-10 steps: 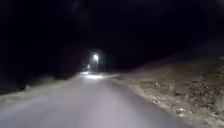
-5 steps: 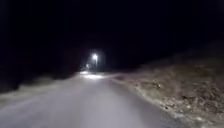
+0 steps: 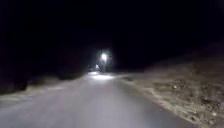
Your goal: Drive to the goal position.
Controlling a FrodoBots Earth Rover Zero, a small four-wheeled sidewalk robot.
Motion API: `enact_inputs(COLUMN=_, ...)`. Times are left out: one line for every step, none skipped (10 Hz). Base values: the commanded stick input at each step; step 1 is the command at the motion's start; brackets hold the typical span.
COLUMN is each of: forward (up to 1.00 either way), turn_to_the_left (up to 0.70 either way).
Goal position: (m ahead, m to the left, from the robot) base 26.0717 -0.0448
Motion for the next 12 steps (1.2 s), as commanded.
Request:
enact_inputs(forward=0.85, turn_to_the_left=0.0)
enact_inputs(forward=0.85, turn_to_the_left=0.0)
enact_inputs(forward=0.85, turn_to_the_left=0.0)
enact_inputs(forward=0.85, turn_to_the_left=0.0)
enact_inputs(forward=0.85, turn_to_the_left=0.0)
enact_inputs(forward=0.85, turn_to_the_left=0.0)
enact_inputs(forward=0.85, turn_to_the_left=0.0)
enact_inputs(forward=0.85, turn_to_the_left=0.0)
enact_inputs(forward=0.85, turn_to_the_left=0.0)
enact_inputs(forward=0.85, turn_to_the_left=0.0)
enact_inputs(forward=0.85, turn_to_the_left=0.23)
enact_inputs(forward=0.85, turn_to_the_left=0.34)
